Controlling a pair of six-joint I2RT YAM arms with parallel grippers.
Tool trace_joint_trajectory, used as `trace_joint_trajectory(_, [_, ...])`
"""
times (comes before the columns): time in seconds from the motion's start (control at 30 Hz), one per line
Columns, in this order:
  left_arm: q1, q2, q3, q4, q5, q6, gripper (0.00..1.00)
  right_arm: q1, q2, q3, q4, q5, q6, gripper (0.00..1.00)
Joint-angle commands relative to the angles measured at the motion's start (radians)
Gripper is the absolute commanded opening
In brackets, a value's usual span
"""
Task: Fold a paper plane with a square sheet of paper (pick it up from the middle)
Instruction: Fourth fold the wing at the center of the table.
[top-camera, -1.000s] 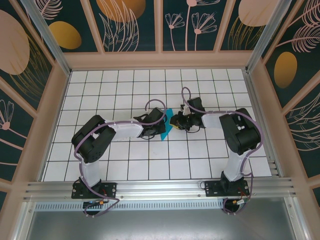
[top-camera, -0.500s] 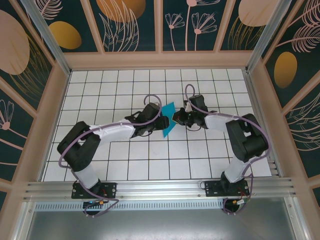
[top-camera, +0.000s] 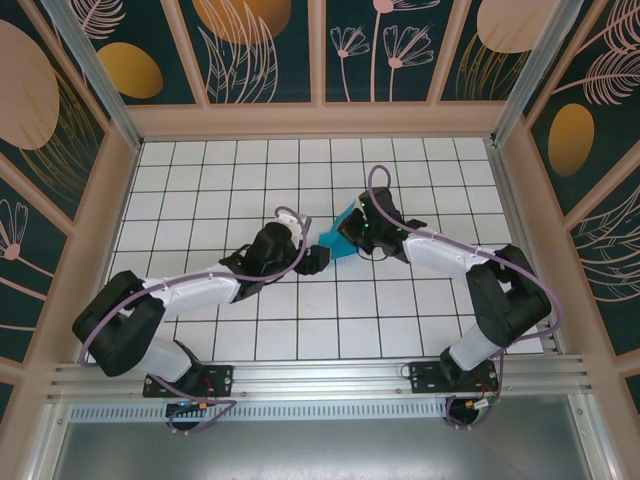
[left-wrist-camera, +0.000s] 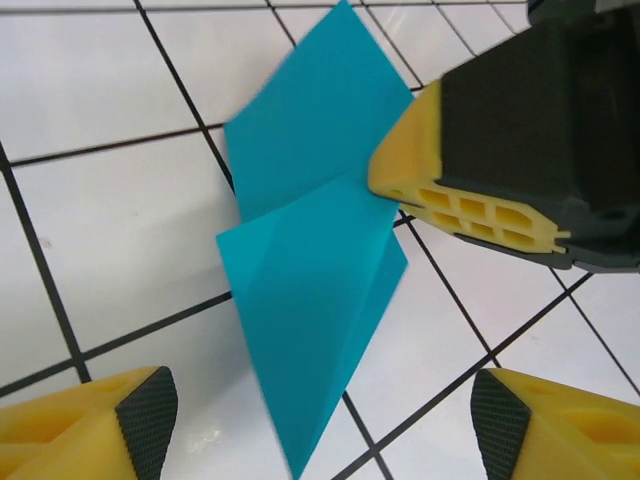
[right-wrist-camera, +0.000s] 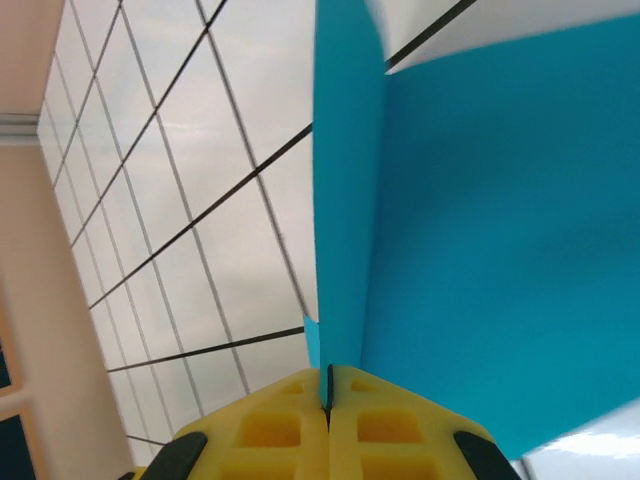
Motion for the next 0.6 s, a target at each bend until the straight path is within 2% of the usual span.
trace_joint_trajectory(0.0, [0.02, -0.057, -0.064, 0.181, -0.03, 0.109, 0.77, 0.033, 0.036, 0.063, -0.053, 0.075, 0.097, 0.0])
trace_joint_trajectory(0.2, [0.027, -0.045, -0.162, 0.334, -0.036, 0.208, 0.74, 0.039, 0.068, 0.051, -0.056, 0.094, 0.152, 0.0])
trace_joint_trajectory(0.3, [0.027, 0.004, -0.152, 0.336, -0.017, 0.247, 0.74, 0.039, 0.071, 0.054, -0.075, 0.1, 0.157, 0.0])
trace_joint_trajectory(0.43, [0.027, 0.065, -0.177, 0.453, 0.044, 0.28, 0.73, 0.039, 0.08, 0.052, -0.078, 0.08, 0.167, 0.0])
trace_joint_trajectory(0.57, [0.028, 0.144, -0.145, 0.476, 0.068, 0.329, 0.7, 0.038, 0.096, 0.06, -0.081, 0.052, 0.175, 0.0])
